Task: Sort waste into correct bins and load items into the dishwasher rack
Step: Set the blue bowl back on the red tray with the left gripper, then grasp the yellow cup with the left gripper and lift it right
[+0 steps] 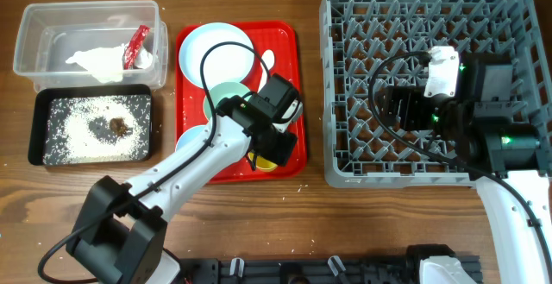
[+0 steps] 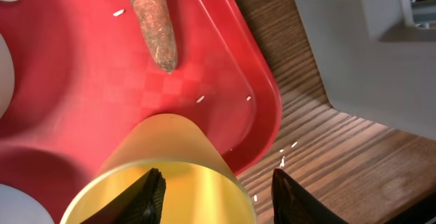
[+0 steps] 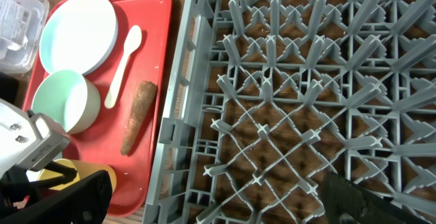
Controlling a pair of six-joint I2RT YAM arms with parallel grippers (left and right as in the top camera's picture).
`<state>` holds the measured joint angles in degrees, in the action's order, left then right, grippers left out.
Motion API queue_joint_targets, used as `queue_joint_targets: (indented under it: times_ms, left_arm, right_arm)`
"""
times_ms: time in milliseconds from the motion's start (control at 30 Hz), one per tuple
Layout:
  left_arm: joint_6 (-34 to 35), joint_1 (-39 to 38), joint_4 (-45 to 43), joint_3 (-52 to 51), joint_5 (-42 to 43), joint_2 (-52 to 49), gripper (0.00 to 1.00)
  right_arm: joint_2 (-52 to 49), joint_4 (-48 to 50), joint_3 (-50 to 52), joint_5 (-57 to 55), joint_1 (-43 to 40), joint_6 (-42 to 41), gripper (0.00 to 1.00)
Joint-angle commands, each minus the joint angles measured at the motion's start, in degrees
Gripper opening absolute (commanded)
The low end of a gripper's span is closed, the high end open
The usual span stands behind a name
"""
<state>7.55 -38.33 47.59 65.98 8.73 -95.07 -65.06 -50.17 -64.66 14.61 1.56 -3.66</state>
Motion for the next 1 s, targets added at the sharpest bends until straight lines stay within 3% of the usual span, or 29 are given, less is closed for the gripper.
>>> queue_joint_targets:
  times_ms: [0,267,500,800,967]
  left_arm:
    - [-1.1,-0.2,0.2,0.3,-0.9,-1.4,0.5]
    - [-1.1,-0.8,-1.4,-0.9,-0.9,-2.5,0.42]
    - [1.1,-0.8,-2.6,-1.4,-1.1,-2.8,0.05]
    - [8.0,-0.3,-2.3,-0.9,-1.4,-2.4,0.04]
    - [9.5,3.1,4.0,5.6,-1.3,-0.9,0.04]
  right_arm:
    - [-0.4,0.0,-0.5,0.9,-0.1,-0.8,1.0]
    - [-0.4,0.0,-0.5,0.9,-0.1,-0.8,1.0]
    - [-0.4,0.0,-0.5,1.0,-0.1,-0.9,1.0]
    - [-0.4,0.2,-0.5,0.9,-0.1,-0.9,1.0]
    - [-0.4,0.3,-0.5,1.0,-0.1,-0.9,0.99]
